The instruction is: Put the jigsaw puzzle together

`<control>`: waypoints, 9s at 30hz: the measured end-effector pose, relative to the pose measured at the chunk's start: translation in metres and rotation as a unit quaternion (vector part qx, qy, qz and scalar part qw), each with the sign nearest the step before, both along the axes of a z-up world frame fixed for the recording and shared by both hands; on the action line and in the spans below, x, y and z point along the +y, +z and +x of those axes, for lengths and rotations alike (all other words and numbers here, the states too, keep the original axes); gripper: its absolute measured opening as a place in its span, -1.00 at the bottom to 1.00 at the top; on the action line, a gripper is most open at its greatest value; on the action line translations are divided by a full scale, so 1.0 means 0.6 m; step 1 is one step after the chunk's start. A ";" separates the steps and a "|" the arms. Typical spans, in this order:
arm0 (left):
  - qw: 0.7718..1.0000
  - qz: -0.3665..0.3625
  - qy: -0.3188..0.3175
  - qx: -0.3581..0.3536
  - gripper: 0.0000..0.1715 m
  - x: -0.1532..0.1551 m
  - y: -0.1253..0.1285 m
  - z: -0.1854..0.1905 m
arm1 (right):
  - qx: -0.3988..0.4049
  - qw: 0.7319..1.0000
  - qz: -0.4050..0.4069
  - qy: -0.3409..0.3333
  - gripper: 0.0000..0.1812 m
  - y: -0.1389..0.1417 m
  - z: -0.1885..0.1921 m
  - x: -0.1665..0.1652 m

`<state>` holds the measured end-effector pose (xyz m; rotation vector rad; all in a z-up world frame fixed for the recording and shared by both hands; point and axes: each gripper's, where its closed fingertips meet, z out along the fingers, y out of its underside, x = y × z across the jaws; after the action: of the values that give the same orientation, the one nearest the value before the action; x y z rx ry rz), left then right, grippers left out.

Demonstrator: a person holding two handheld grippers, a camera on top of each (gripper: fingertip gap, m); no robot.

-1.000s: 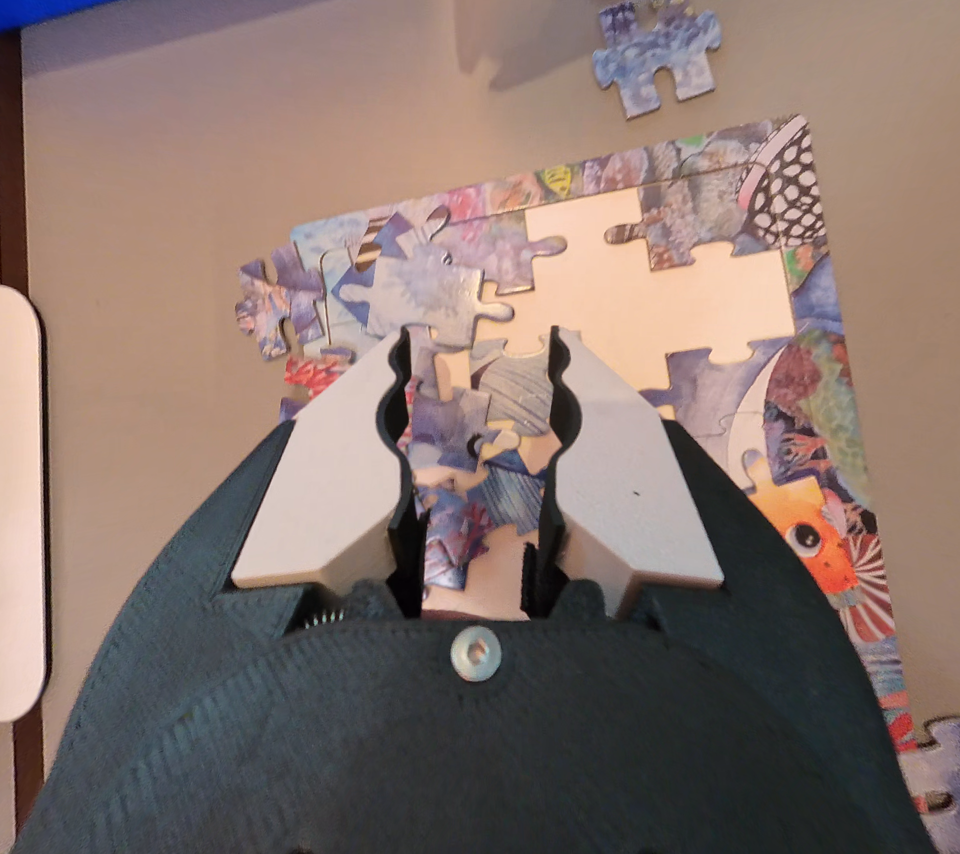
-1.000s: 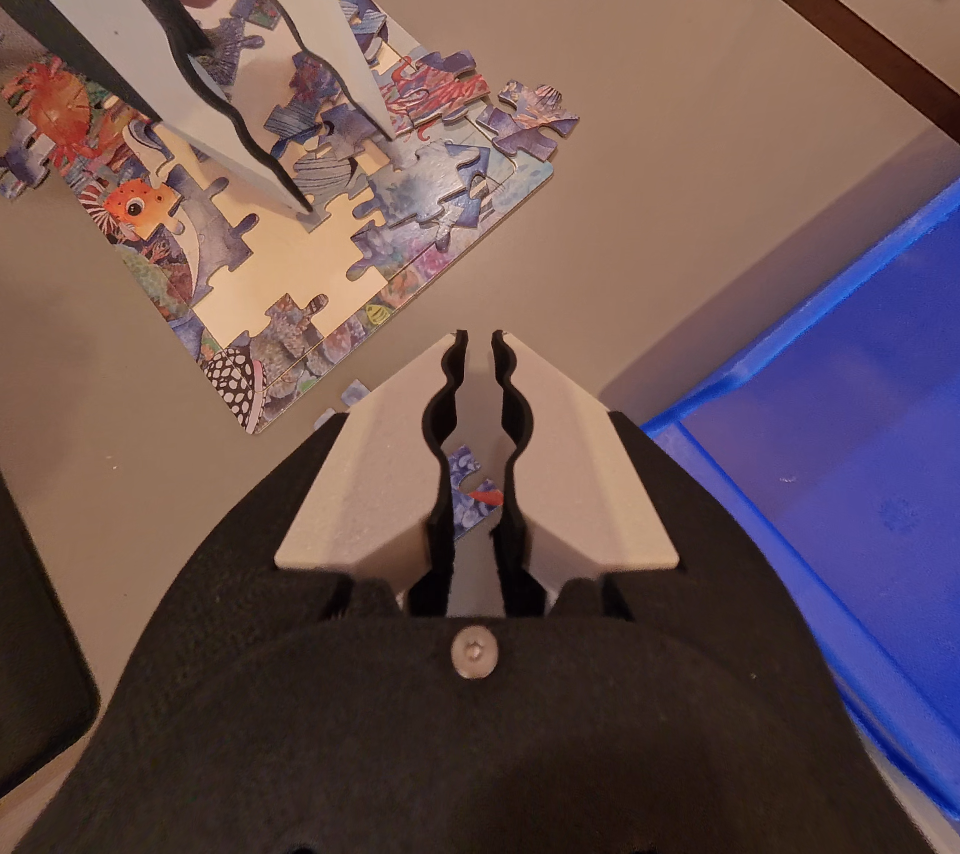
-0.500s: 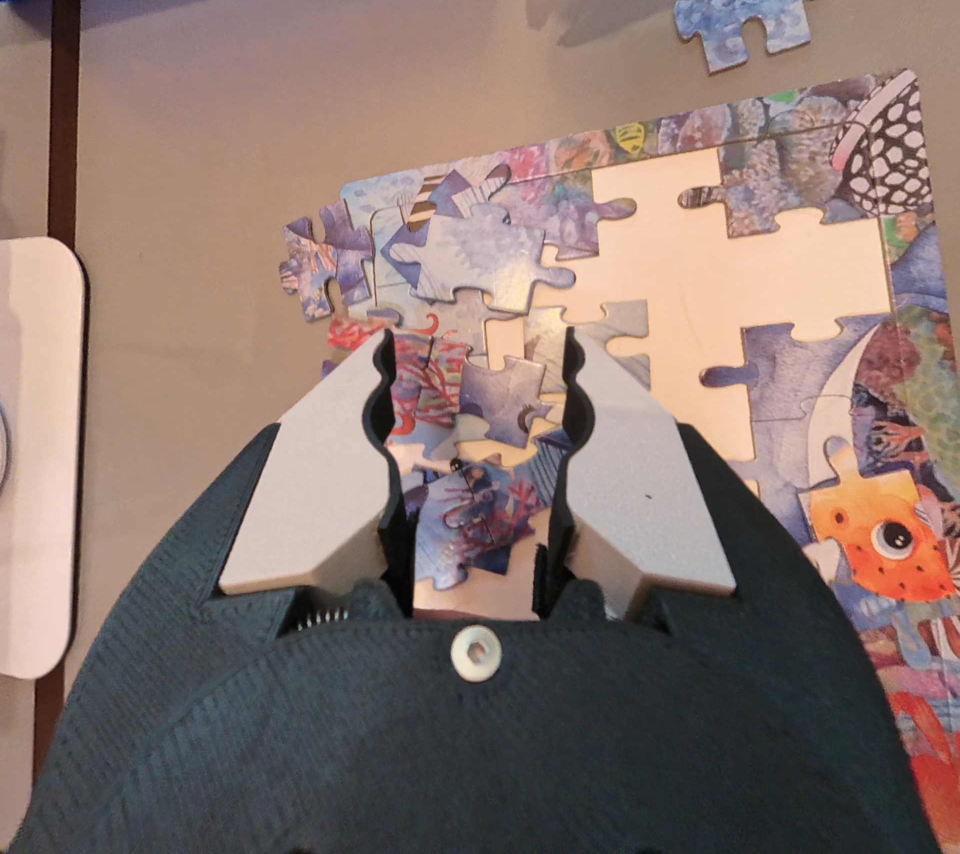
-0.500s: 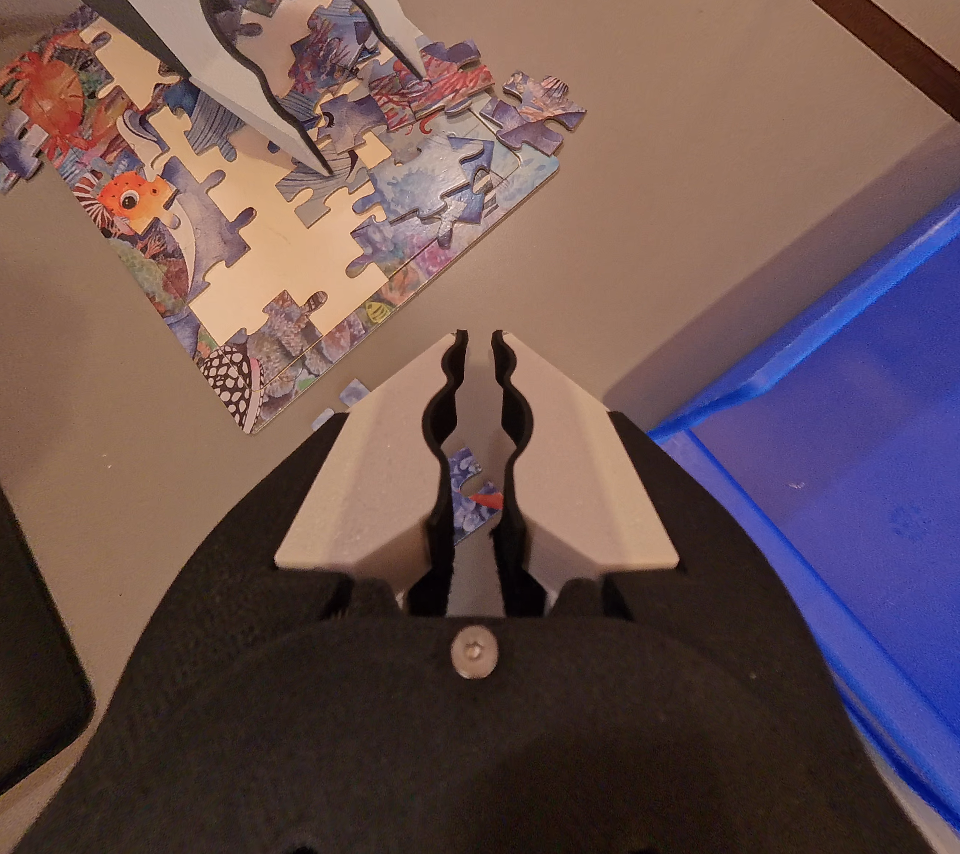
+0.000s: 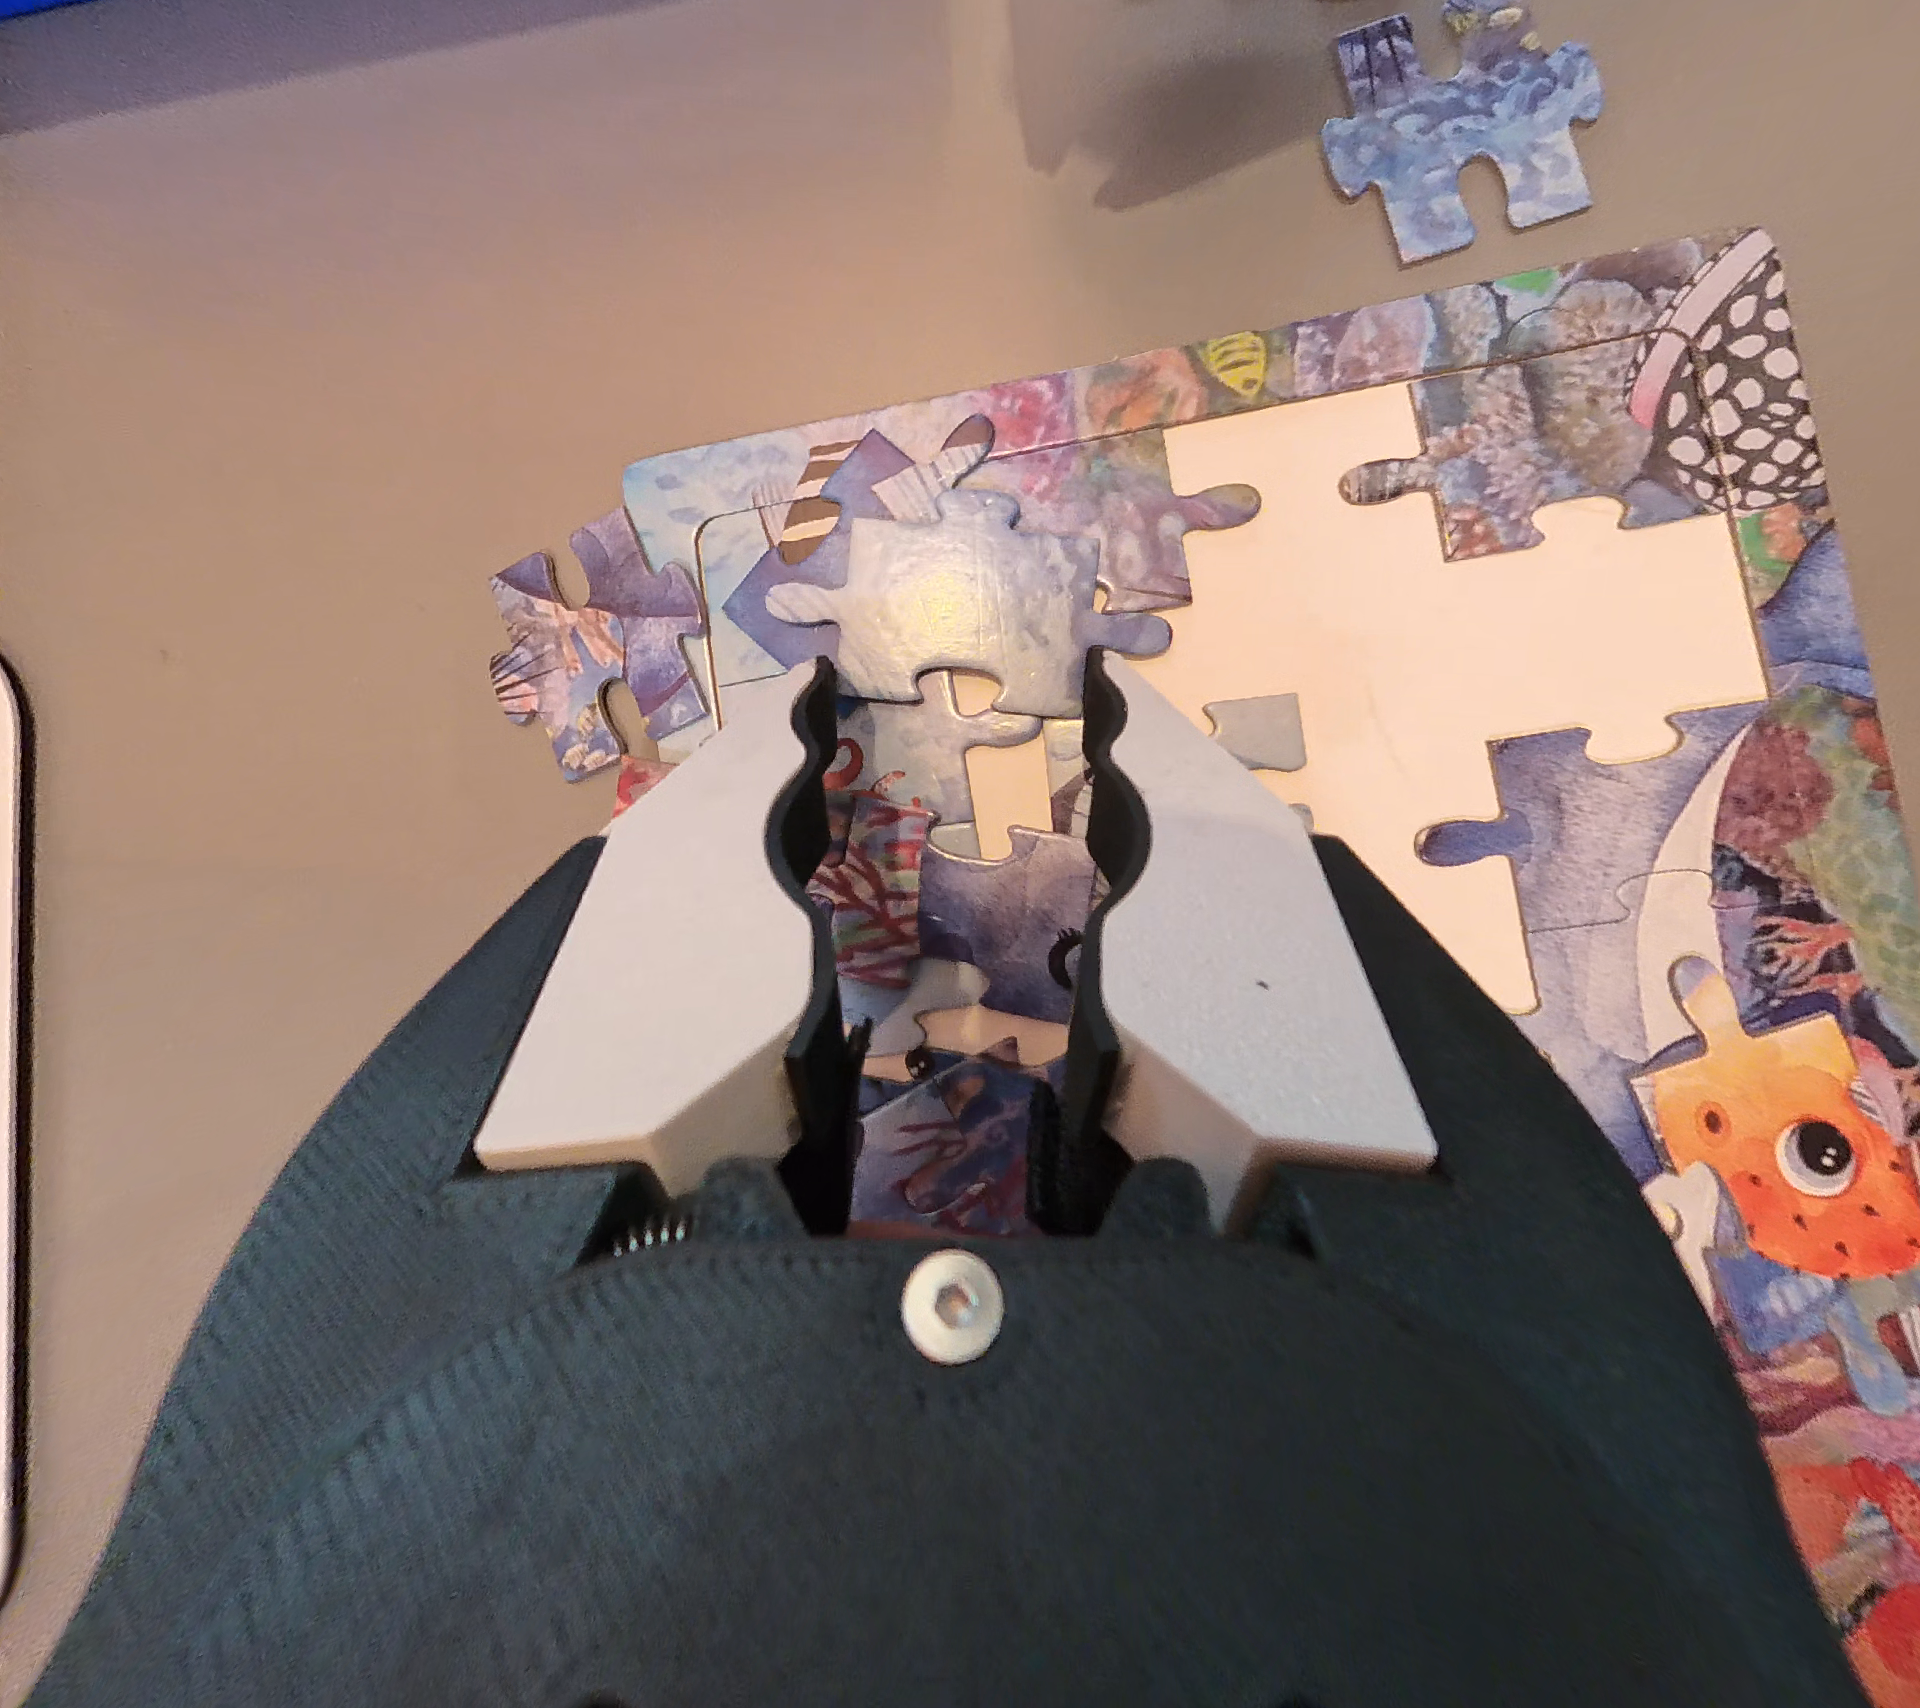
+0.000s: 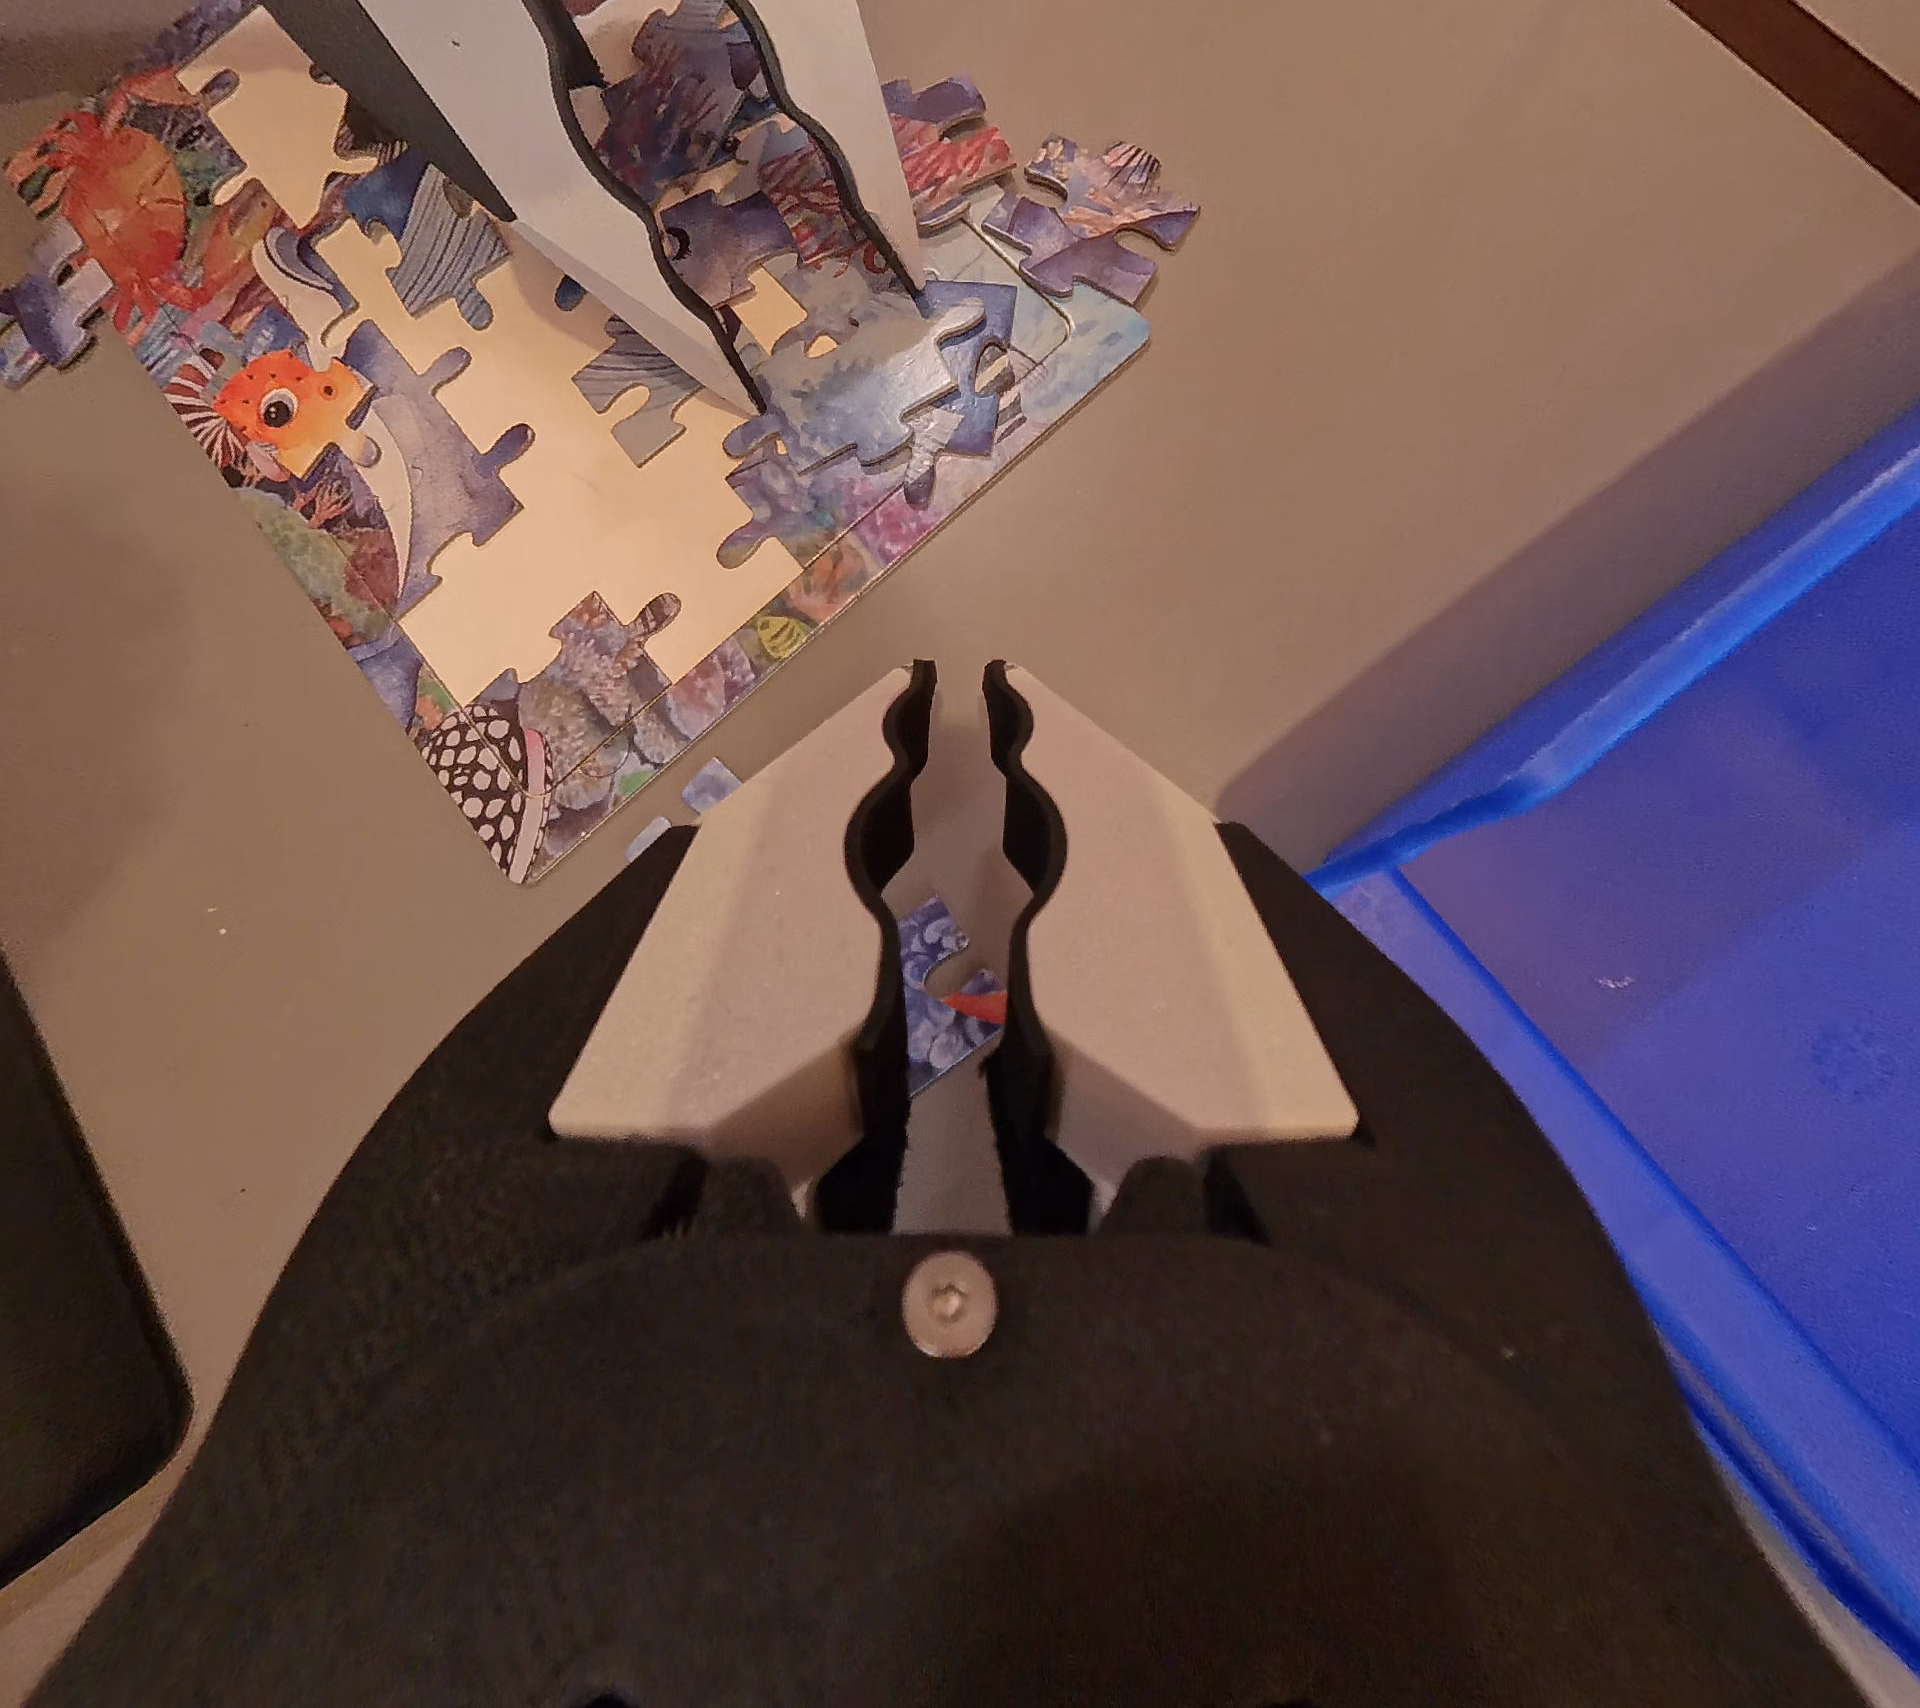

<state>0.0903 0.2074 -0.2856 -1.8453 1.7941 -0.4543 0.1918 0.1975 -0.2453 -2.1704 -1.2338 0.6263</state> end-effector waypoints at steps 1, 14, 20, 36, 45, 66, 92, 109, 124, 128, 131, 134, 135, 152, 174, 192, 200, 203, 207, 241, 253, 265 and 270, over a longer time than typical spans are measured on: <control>1.000 -0.001 0.002 -0.004 -0.47 -0.001 0.000 0.000 | 0.001 1.000 -0.001 0.001 -0.90 0.000 -0.001 0.000; 0.999 0.037 -0.002 -0.021 -0.47 -0.020 0.018 -0.007 | 0.003 1.000 0.003 0.009 -0.90 0.001 -0.007 -0.002; 0.997 0.000 -0.002 -0.076 -0.47 -0.064 0.054 0.066 | 0.031 0.999 0.024 -0.010 -0.91 0.027 0.002 0.011; 0.997 -0.025 0.007 -0.066 -0.25 -0.062 0.071 0.069 | 0.058 0.998 0.027 -0.020 -0.91 0.043 0.004 0.015; 0.999 0.042 0.012 -0.021 -0.39 0.025 0.028 0.016 | 0.038 0.999 0.017 -0.002 -0.91 0.021 -0.014 0.006; 0.996 -0.071 0.043 -0.014 -0.68 -0.027 0.002 0.043 | 0.037 0.999 0.012 0.012 -0.90 0.017 -0.022 -0.003; 0.998 -0.020 0.059 0.024 -0.49 -0.143 -0.003 -0.202 | 0.022 0.999 0.004 0.026 -0.90 -0.001 -0.032 -0.011; 0.986 0.030 0.162 -0.005 -0.62 -0.138 0.051 -0.292 | 0.021 0.999 0.002 0.027 -0.90 -0.003 -0.032 -0.010; 0.949 0.042 0.311 -0.011 -0.61 -0.212 0.083 -0.457 | 0.017 0.999 -0.001 0.031 -0.90 -0.009 -0.035 -0.012; 0.938 0.026 0.345 0.008 -0.61 -0.249 0.063 -0.502 | 0.015 0.999 -0.002 0.034 -0.90 -0.011 -0.038 -0.014; 0.933 0.012 0.360 0.013 -0.61 -0.269 0.053 -0.519 | 0.012 0.999 -0.004 0.037 -0.90 -0.015 -0.042 -0.016; 0.928 -0.001 0.371 0.019 -0.58 -0.281 0.040 -0.528 | 0.009 0.999 -0.005 0.040 -0.91 -0.018 -0.045 -0.019; 0.927 0.002 0.375 0.025 -0.42 -0.282 0.037 -0.532 | 0.009 0.999 -0.005 0.041 -0.91 -0.019 -0.046 -0.019; 0.951 0.004 0.308 0.028 -0.27 -0.345 0.061 -0.477 | 0.015 0.999 -0.004 0.042 -0.91 -0.015 -0.047 -0.021; 0.957 0.026 0.288 0.021 -0.35 -0.321 0.075 -0.472 | 0.013 0.999 -0.009 0.045 -0.90 -0.021 -0.050 -0.022; 0.988 0.078 0.133 0.027 -0.23 -0.002 0.029 -0.193 | 0.024 0.999 -0.002 0.043 -0.91 -0.012 -0.046 -0.019; 0.992 0.050 0.114 0.036 -0.33 0.012 0.008 -0.183 | 0.022 0.999 -0.006 0.042 -0.91 -0.017 -0.045 -0.019; 0.993 0.034 0.110 0.029 -0.35 0.013 0.005 -0.177 | 0.021 0.999 -0.007 0.042 -0.90 -0.018 -0.045 -0.019; 0.994 -0.012 0.111 0.017 -0.36 0.006 -0.002 -0.170 | 0.021 0.999 -0.007 0.042 -0.90 -0.017 -0.045 -0.020; 0.990 0.054 0.125 -0.027 -0.67 -0.012 0.036 -0.192 | 0.020 0.999 -0.006 0.044 -0.90 -0.016 -0.044 -0.023; 0.986 0.086 0.139 -0.024 -0.67 -0.020 0.060 -0.212 | 0.021 0.999 -0.005 0.045 -0.90 -0.014 -0.046 -0.024; 0.978 0.118 0.170 -0.027 -0.68 -0.038 0.086 -0.249 | 0.024 0.999 -0.003 0.047 -0.90 -0.010 -0.047 -0.025; 0.972 0.129 0.193 -0.035 -0.67 -0.047 0.101 -0.274 | 0.025 0.999 -0.002 0.048 -0.90 -0.009 -0.049 -0.026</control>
<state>-0.0740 0.1791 -0.2249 -1.9022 1.3305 -0.1305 0.1624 0.1821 -0.2509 -2.0958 -1.3183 0.7180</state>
